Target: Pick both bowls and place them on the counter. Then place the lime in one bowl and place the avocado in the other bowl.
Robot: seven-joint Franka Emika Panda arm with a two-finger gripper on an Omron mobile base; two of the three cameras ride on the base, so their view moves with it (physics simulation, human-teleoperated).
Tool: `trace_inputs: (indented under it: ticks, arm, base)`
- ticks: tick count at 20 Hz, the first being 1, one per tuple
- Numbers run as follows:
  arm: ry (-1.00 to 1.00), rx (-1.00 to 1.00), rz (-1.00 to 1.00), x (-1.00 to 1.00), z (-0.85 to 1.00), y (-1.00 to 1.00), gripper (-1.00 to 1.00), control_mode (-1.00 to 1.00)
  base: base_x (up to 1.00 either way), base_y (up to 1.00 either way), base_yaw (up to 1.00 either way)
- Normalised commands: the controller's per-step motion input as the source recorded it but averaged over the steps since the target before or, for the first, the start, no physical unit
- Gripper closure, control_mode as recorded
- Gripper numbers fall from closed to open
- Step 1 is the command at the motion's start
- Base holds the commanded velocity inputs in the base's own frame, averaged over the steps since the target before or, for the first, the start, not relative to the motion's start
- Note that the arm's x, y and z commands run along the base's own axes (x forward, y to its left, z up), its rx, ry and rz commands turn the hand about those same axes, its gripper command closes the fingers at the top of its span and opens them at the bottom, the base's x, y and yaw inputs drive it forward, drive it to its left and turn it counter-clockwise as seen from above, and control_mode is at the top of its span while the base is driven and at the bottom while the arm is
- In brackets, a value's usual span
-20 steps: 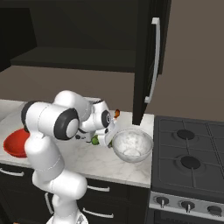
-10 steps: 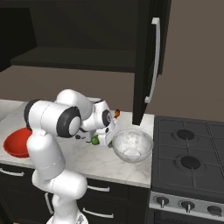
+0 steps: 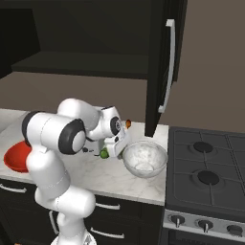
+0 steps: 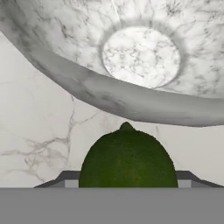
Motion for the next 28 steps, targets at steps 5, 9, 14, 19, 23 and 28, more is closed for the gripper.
trace_inputs:
  ticks: [5, 9, 14, 19, 23, 28]
  arm:
    - [0.00, 0.00, 0.00, -0.16, 0.32, 0.03, 1.00, -1.00]
    - [0.00, 0.00, 0.00, -0.15, 0.39, 0.07, 1.00, -1.00]
    - [0.00, 0.00, 0.00, -0.12, 0.35, 0.12, 1.00, -1.00]
    - [0.00, 0.00, 0.00, -0.11, 0.33, 0.09, 1.00, -1.00]
    - [0.00, 0.00, 0.00, -0.14, 0.37, 0.03, 1.00, -1.00]
    - [0.00, 0.00, 0.00, -0.26, 0.35, -0.06, 1.00, -1.00]
  base:
    - [0.00, 0.00, 0.00]
    - [0.00, 0.00, 0.00]
    - [0.00, 0.00, 0.00]
    - [0.00, 0.00, 0.00]
    - [0.00, 0.00, 0.00]
    - [0.00, 0.00, 0.00]
